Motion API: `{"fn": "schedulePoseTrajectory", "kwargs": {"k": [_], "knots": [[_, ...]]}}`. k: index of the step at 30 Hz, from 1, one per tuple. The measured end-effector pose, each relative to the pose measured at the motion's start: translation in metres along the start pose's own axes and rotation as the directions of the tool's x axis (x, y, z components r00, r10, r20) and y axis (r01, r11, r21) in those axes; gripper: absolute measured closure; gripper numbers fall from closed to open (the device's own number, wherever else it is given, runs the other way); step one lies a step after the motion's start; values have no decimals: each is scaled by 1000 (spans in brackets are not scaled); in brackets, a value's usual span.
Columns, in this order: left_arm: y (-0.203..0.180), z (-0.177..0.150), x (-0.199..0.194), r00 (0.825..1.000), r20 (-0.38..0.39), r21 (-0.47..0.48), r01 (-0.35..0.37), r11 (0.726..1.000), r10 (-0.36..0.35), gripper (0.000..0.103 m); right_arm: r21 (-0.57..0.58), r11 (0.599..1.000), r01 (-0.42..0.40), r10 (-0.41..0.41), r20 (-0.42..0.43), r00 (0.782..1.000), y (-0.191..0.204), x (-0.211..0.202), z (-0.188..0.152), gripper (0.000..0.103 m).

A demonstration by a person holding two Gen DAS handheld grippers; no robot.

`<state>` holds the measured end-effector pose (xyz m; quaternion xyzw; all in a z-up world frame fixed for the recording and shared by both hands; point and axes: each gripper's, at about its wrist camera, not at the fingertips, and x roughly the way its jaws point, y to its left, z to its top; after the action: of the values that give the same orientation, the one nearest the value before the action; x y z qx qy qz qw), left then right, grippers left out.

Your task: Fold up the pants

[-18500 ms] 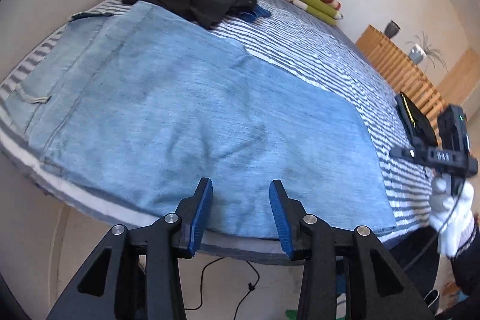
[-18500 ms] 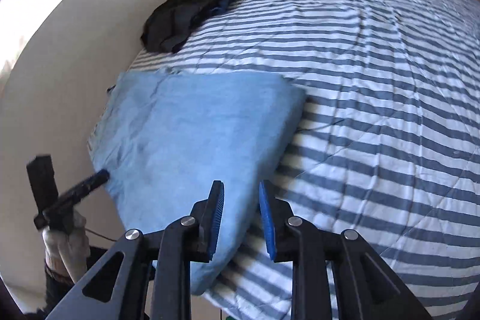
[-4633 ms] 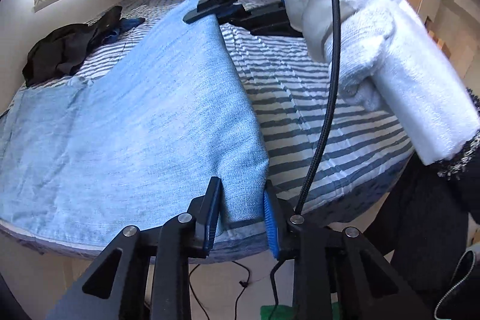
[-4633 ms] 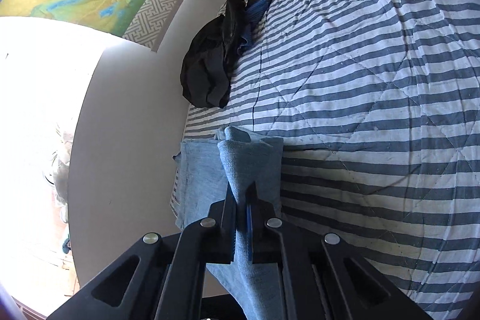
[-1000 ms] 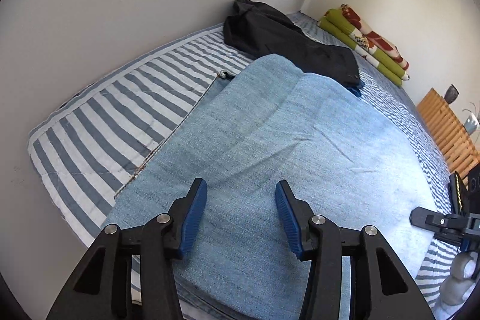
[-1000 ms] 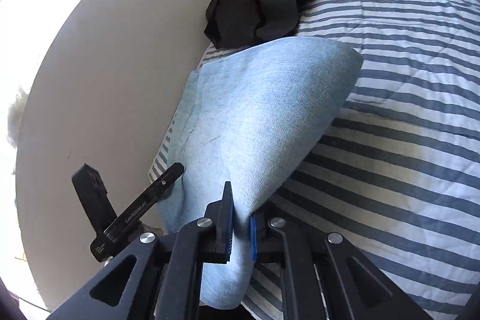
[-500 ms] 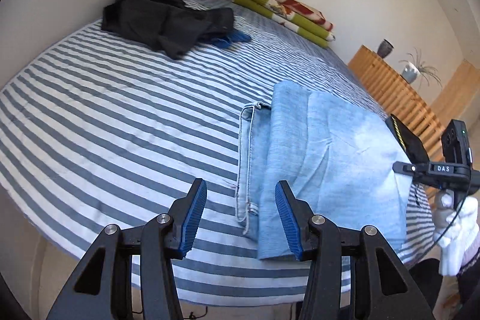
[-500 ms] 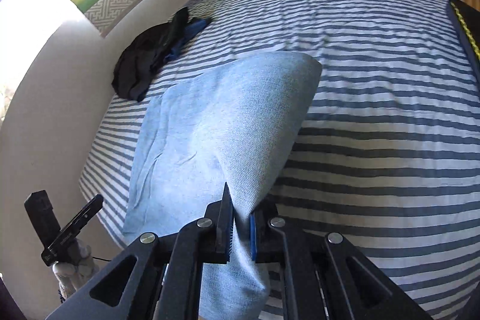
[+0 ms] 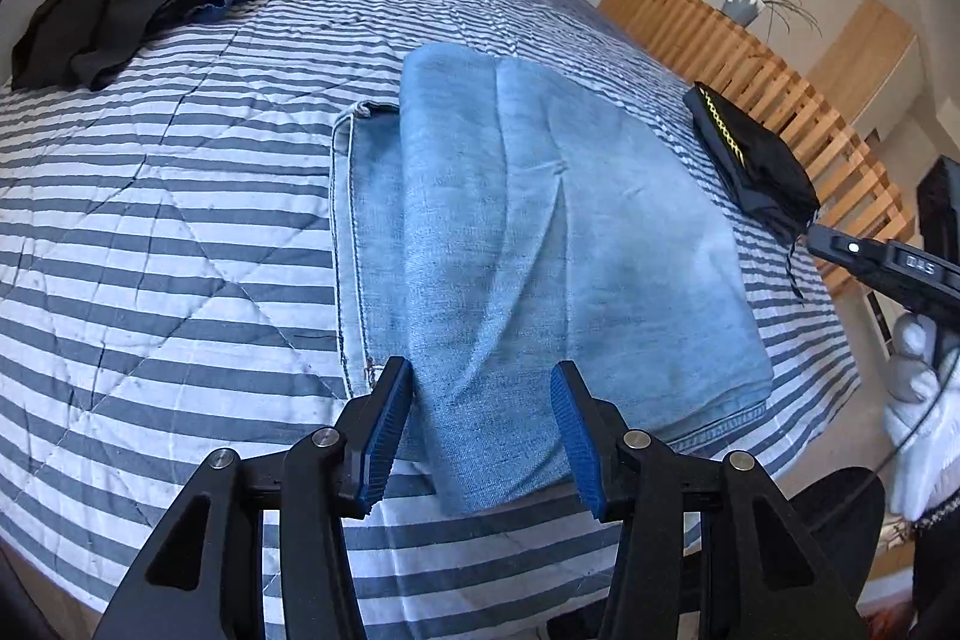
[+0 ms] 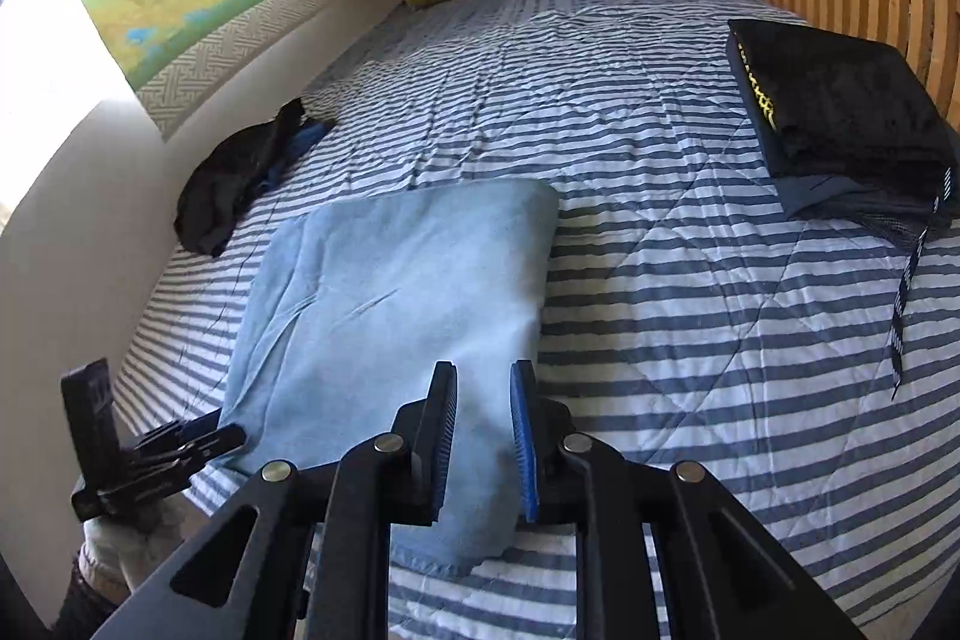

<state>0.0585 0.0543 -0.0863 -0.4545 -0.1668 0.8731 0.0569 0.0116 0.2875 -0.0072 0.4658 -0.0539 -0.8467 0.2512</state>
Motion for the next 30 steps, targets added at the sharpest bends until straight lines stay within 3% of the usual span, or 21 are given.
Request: {"fn": "schedulePoseTrajectory", "kwargs": {"k": [3, 8, 11, 13, 14, 15, 17, 21, 27, 30], "knots": [[1, -5, 14, 999, -37, 33, -37, 999, 38, 61, -41, 999, -11, 10, -26, 1000, 22, 17, -25, 86], [4, -10, 16, 998, -51, 28, -34, 999, 36, 63, -20, 1000, 15, -18, -139, 990, 29, 57, -74, 86], [8, -11, 12, 998, -63, 16, -25, 1000, 26, 63, -32, 999, -12, 7, -169, 986, 29, 45, -91, 86], [12, -9, 0, 999, -54, -8, -2, 1000, 2, 62, 38, 998, -43, 47, -112, 993, 17, 27, -96, 85], [15, -8, -7, 999, -41, -24, 3, 1000, -4, 60, 72, 996, -43, 49, -74, 996, 9, 18, -96, 77], [18, -5, -15, 1000, -23, -44, 13, 999, -14, 51, 109, 993, -35, 39, -34, 999, 0, 12, -96, 62], [28, 5, -26, 1000, 10, -94, 26, 995, -25, 36, 181, 982, -44, 39, 30, 999, -17, 8, -90, 50], [50, 29, -19, 999, -2, -184, 49, 982, -50, 22, 295, 948, -117, 128, -18, 992, -38, 40, -73, 50], [64, 31, 26, 992, -119, -228, 22, 973, -50, 21, 333, 916, -222, 251, -46, 967, -39, 72, -70, 48], [64, 27, 32, 992, -103, -212, 47, 976, -70, 22, 326, 911, -253, 283, -50, 958, -38, 73, -71, 51]]}}
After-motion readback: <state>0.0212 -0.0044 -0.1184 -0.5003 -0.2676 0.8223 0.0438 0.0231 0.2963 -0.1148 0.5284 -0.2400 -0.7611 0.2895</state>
